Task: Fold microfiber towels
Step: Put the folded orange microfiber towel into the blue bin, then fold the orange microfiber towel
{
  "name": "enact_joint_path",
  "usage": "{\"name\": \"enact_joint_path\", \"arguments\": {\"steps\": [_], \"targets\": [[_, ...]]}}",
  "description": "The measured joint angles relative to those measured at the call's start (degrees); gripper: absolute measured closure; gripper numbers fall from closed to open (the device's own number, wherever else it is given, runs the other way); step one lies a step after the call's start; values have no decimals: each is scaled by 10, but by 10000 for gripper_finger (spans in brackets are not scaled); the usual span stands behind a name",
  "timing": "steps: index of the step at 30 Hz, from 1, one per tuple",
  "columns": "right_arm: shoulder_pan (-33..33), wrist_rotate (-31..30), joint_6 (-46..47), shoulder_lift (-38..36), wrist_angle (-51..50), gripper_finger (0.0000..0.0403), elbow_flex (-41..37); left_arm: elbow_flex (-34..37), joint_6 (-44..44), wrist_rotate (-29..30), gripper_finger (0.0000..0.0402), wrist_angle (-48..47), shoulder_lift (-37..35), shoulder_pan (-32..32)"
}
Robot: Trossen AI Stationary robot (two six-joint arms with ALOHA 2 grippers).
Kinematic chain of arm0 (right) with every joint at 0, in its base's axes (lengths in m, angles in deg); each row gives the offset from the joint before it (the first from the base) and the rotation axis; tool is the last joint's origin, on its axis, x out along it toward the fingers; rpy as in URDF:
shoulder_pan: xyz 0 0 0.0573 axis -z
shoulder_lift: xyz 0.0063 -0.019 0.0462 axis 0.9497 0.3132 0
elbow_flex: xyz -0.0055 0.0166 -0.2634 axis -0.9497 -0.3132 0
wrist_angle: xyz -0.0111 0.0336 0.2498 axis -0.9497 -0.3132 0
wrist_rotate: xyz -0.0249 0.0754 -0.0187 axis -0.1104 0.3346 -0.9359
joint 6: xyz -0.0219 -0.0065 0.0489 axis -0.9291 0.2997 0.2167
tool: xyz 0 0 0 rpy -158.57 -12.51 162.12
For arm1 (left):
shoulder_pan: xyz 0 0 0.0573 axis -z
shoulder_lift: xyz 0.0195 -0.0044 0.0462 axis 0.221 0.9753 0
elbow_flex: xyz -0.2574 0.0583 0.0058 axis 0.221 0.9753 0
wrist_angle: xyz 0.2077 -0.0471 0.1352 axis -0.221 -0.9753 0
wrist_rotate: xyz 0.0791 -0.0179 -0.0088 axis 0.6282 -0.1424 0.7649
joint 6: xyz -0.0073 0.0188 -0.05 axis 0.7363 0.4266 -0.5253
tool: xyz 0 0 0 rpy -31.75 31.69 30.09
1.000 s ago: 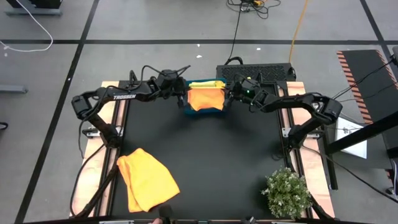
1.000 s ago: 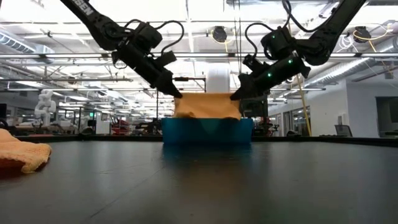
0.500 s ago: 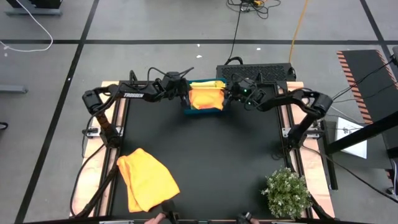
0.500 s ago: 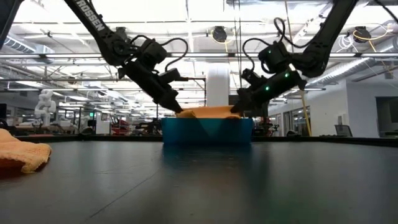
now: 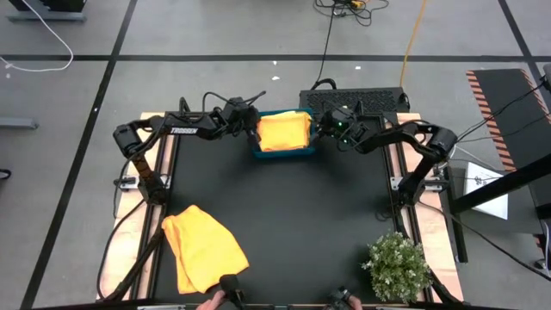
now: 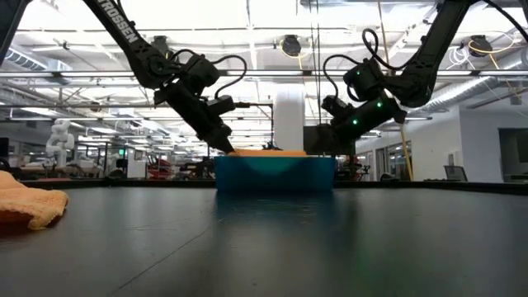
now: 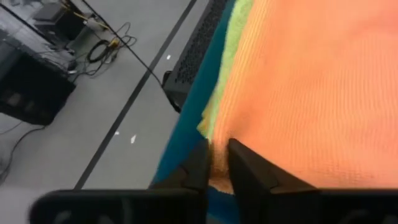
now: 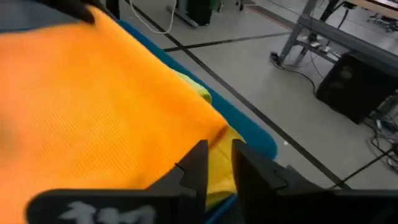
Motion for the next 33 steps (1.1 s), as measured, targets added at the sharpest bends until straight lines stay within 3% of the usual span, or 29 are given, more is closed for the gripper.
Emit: {"name": "enact_joint_path", "arguments": {"steps": [6,13,17,21,23,33], "targets": [[1,-3,-1,-23,-7,281,0,0,-6,-3,270,5,-9,0],[-5,2,-9,-107,-44,253,0,-1,-6,9,239,-20,-88,3],[-24,5,-9,-183,-94,256,0,-1,-51,-8,241,-79,-177,14],[-67,10,3,-269,-181,262,0,-2,-87,-138,255,-173,-285,47],[-96,26,19,-302,-208,263,-8,8,-109,-171,267,-189,-335,81],[-290,49,83,-425,-48,264,-214,175,-222,-141,323,-127,-511,286]]}}
